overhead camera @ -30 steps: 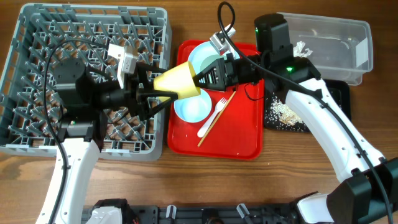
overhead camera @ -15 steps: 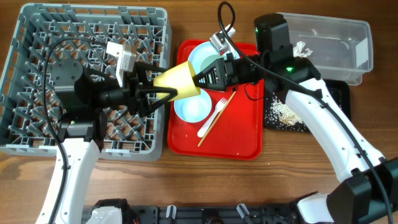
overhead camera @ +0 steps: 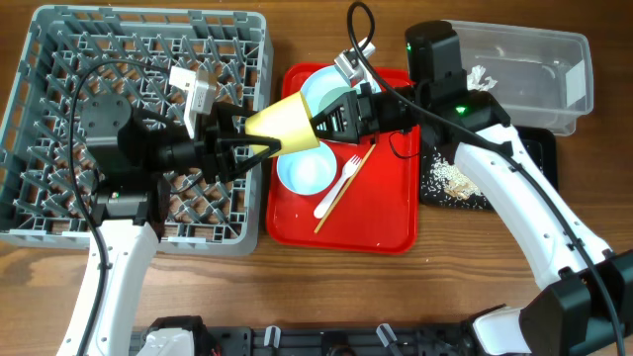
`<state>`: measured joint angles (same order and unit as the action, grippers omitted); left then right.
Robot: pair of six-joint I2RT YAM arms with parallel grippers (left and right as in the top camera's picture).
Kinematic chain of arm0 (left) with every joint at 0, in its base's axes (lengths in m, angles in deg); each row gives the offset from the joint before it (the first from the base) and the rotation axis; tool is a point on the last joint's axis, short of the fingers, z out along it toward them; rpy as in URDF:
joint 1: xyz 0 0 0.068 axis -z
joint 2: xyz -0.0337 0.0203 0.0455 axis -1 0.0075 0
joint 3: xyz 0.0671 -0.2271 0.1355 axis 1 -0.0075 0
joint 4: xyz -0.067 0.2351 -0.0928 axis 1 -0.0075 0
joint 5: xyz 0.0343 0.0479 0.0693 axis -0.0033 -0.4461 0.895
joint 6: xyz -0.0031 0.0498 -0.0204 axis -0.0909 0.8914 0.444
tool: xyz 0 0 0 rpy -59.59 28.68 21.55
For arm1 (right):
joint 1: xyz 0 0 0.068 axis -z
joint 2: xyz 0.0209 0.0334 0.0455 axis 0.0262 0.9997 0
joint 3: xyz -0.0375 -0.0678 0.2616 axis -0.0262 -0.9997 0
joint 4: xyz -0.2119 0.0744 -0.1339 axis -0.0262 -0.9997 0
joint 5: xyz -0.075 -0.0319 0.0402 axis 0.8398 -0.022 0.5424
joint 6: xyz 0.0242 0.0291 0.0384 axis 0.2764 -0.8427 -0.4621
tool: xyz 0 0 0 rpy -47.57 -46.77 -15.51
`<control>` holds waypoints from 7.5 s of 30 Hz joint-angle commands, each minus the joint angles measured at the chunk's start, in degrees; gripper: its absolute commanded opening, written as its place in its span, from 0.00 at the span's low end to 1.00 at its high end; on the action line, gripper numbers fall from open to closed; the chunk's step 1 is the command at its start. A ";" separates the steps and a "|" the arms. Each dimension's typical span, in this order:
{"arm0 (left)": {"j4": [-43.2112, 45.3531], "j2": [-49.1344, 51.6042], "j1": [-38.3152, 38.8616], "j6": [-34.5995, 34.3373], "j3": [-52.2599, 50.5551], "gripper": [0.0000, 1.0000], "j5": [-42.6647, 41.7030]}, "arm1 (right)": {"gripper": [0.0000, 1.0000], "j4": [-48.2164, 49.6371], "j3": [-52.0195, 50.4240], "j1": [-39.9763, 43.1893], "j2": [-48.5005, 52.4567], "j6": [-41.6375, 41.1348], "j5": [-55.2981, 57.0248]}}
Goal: Sort waste into correct bins and load items into the dishwasher rack
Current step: 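Hand the yellow cup from the right gripper to the left gripper, then lower the yellow cup into the dish rack with the left gripper, then release the cup and reach the left gripper to the light-blue bowl, then grasp the light-blue bowl rim and lift it toward the rack, then set the light-blue bowl upside down in the rack and release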
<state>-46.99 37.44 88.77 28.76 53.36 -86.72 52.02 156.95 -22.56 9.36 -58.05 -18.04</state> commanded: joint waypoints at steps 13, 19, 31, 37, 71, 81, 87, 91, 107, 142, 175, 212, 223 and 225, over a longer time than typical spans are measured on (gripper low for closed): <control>-0.33 0.07 -0.74 0.09 0.85 0.58 1.46 | 0.30 0.17 0.50 -0.31 -0.04 0.07 4.22; -6.45 0.07 -6.01 0.35 0.85 0.43 8.59 | 0.42 -0.68 0.50 0.44 -0.04 0.02 13.57; -29.79 -0.85 -10.84 6.27 0.90 0.29 38.58 | 0.43 -18.32 0.52 4.07 -0.26 12.61 40.37; -40.65 -5.60 -10.84 6.34 2.25 0.25 54.55 | 0.43 -26.36 0.57 4.09 -1.84 18.58 51.93; -76.00 3.52 -14.47 6.29 14.40 0.09 78.20 | 0.43 -37.13 0.68 10.69 -6.10 26.99 67.23; -74.01 10.40 -14.49 6.32 14.40 0.26 78.20 | 0.44 -37.38 0.68 10.69 -6.10 26.97 67.21; -73.16 12.55 -14.49 6.34 14.40 1.00 78.23 | 0.44 -37.44 0.68 10.69 -6.10 26.97 67.21; -72.08 12.24 -14.49 6.34 14.75 1.00 78.12 | 0.47 -37.46 0.68 10.69 -6.10 26.99 67.23; -62.45 8.72 4.35 6.36 21.73 1.00 74.60 | 0.63 -36.74 0.68 10.91 -6.12 22.47 69.51; -46.53 40.15 41.57 6.19 21.53 0.50 87.23 | 0.66 -40.28 0.68 22.16 -10.08 17.99 70.82; -54.86 26.53 42.16 6.16 29.73 0.04 86.55 | 0.66 -40.72 0.68 22.16 -10.08 18.03 70.84; -45.03 27.80 -19.52 8.92 30.69 0.04 6.16 | 0.65 -40.70 0.68 22.16 -10.08 18.27 70.88; -44.72 35.32 -22.36 8.96 30.69 0.04 4.92 | 0.66 -40.70 0.68 22.16 -10.08 18.27 70.88; -43.95 36.22 -22.36 8.96 30.69 0.04 3.74 | 0.66 -40.72 0.66 22.16 -10.08 18.27 70.88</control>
<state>-92.00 71.76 66.68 36.76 83.15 -79.03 11.35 156.95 -0.49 -0.02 -39.39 51.99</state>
